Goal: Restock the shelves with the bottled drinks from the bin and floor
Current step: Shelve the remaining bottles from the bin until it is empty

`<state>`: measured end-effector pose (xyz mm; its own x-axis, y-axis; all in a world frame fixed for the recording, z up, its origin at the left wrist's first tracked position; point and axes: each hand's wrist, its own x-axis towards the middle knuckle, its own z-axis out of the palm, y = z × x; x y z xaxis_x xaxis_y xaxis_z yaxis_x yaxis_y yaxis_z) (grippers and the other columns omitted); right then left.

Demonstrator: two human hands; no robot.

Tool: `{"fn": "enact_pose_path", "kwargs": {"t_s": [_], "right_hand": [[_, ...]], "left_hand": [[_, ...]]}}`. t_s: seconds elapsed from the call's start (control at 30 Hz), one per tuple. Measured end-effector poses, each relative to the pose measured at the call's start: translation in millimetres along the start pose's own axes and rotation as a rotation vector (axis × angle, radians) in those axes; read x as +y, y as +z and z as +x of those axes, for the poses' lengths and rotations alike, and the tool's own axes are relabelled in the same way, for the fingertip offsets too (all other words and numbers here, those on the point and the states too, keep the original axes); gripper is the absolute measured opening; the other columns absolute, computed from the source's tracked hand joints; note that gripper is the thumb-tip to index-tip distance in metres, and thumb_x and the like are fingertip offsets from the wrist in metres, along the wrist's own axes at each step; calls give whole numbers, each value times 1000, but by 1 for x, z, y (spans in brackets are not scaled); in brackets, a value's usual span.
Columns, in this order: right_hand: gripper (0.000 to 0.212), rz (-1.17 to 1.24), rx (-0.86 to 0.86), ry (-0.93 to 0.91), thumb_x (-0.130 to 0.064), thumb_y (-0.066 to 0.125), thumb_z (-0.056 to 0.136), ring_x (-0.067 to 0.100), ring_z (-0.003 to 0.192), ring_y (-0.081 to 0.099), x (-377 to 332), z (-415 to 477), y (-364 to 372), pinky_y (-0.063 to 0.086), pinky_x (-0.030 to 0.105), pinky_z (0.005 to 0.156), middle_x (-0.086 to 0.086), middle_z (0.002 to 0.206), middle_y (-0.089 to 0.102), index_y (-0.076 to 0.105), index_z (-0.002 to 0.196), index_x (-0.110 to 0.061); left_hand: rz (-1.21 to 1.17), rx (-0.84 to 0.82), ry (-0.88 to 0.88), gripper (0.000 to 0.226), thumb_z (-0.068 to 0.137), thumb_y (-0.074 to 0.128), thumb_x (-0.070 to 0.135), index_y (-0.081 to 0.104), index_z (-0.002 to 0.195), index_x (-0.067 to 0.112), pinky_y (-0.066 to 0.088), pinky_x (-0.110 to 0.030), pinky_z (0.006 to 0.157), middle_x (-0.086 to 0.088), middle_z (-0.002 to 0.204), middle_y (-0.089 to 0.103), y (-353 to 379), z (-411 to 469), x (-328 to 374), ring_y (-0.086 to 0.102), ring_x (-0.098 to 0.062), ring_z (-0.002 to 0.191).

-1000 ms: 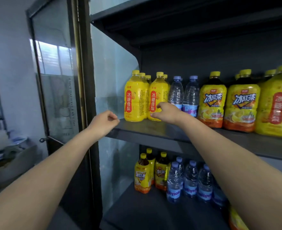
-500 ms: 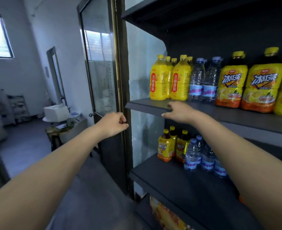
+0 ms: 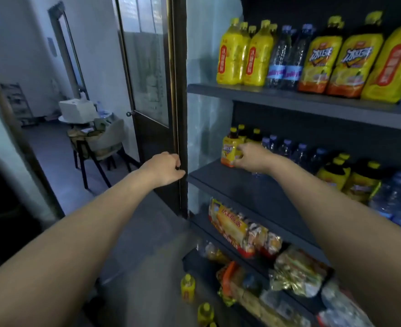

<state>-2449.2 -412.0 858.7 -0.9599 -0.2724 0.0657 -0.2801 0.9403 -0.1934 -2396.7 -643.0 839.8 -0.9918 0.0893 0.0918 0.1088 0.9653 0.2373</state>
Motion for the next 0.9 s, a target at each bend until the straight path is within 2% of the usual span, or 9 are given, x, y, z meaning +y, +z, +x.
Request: {"fn": "enact_pose_path", "kwargs": {"t_s": [0.13, 0.2, 0.3, 0.47, 0.57, 0.7, 0.77, 0.9], "right_hand": [[51, -9, -56, 57, -38, 57, 90, 34, 119, 49, 6, -59, 26, 43, 35, 93, 18, 133, 50, 48, 129, -6], [60, -1, -104, 101, -41, 54, 91, 34, 128, 41, 14, -85, 40, 38, 42, 104, 16, 142, 41, 39, 138, -7], [61, -22, -183, 174, -44, 51, 93, 34, 135, 31, 30, -123, 60, 31, 50, 109, 13, 147, 33, 34, 142, -11], [59, -4, -245, 260, -42, 49, 93, 35, 133, 33, 70, -180, 88, 32, 51, 108, 13, 146, 35, 34, 141, -10], [58, 37, -265, 318, -41, 48, 94, 36, 132, 35, 103, -213, 100, 35, 49, 106, 15, 146, 35, 34, 141, -10], [47, 80, -266, 372, -44, 49, 91, 36, 120, 45, 153, -261, 112, 43, 45, 97, 16, 133, 48, 46, 127, -13], [52, 95, -269, 406, -46, 51, 90, 35, 121, 45, 182, -288, 120, 43, 45, 98, 15, 135, 48, 47, 129, -14], [50, 143, -285, 453, -38, 53, 92, 34, 125, 44, 243, -348, 138, 38, 41, 103, 16, 139, 45, 46, 133, -10]], "left_hand": [[-17, -46, 21, 41, 92, 51, 36, 53, 124, 10, 44, -37, 93, -13, 120, 50, 32, -42, 14, 51, -29, 110], [-13, -97, 35, 42, 92, 49, 38, 52, 125, 11, 44, -39, 96, -12, 122, 49, 49, -59, 24, 49, -29, 112], [1, -160, 67, 43, 91, 50, 40, 54, 124, 12, 43, -41, 97, -13, 123, 49, 74, -78, 43, 49, -31, 114], [9, -224, 125, 38, 90, 50, 42, 57, 114, 13, 45, -43, 94, -14, 115, 52, 112, -99, 85, 50, -32, 111], [24, -265, 180, 43, 91, 49, 42, 54, 121, 13, 44, -42, 96, -14, 122, 50, 136, -109, 117, 49, -31, 115], [28, -312, 235, 49, 91, 49, 43, 49, 128, 11, 42, -45, 98, -14, 130, 47, 171, -122, 170, 46, -33, 120], [34, -320, 261, 49, 91, 49, 43, 50, 126, 9, 42, -45, 97, -15, 130, 49, 190, -132, 200, 46, -34, 120], [-4, -364, 259, 42, 92, 50, 40, 54, 119, 9, 44, -41, 93, -14, 123, 52, 233, -158, 265, 49, -32, 115]]}}
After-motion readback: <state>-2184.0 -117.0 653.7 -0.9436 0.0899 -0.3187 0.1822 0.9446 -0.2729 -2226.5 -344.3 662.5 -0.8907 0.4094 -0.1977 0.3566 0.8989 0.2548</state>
